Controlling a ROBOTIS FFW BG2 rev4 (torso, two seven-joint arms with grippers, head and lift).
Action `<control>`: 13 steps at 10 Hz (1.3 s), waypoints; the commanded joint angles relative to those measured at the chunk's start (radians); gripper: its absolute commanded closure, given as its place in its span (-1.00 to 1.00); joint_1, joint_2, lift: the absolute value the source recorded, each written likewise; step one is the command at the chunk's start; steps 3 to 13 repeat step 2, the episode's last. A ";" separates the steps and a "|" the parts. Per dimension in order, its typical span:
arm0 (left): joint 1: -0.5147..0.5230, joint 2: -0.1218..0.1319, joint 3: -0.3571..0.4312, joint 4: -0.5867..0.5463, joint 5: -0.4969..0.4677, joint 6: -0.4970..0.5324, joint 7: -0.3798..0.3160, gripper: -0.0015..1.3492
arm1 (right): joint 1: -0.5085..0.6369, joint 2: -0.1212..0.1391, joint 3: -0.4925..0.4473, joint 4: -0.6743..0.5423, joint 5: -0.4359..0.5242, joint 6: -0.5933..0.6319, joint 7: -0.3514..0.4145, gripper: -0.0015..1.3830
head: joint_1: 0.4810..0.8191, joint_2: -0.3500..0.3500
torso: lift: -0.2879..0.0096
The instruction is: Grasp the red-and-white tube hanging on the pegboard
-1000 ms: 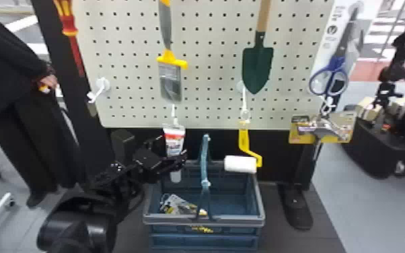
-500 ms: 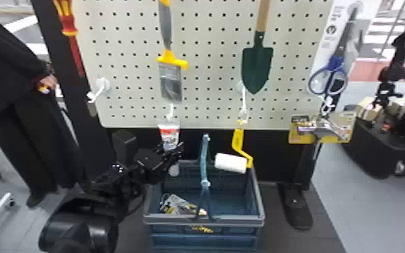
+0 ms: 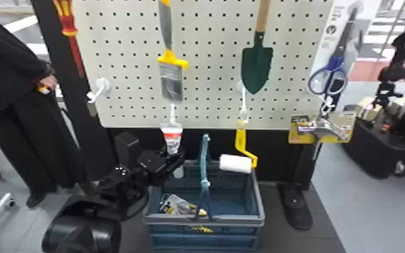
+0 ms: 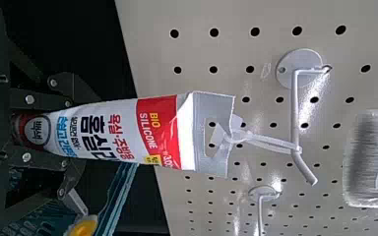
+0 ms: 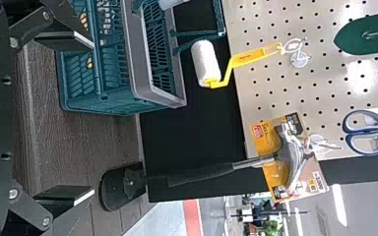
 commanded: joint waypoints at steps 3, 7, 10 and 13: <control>0.000 0.000 0.000 0.000 0.004 -0.005 0.000 0.79 | 0.000 0.000 0.000 0.001 0.000 0.000 0.000 -0.64 | -0.60 0.00 | 0.26; 0.000 0.000 0.000 0.000 0.004 -0.005 0.000 0.79 | 0.000 0.000 0.000 0.001 0.000 0.000 0.000 -0.64 | -0.60 0.00 | 0.26; 0.000 0.000 0.000 0.000 0.004 -0.005 0.000 0.79 | 0.000 0.000 0.000 0.001 0.000 0.000 0.000 -0.64 | -0.60 0.00 | 0.26; 0.000 0.000 0.000 0.000 0.004 -0.005 0.000 0.79 | 0.000 0.000 0.000 0.001 0.000 0.000 0.000 -0.64 | -0.60 0.00 | 0.26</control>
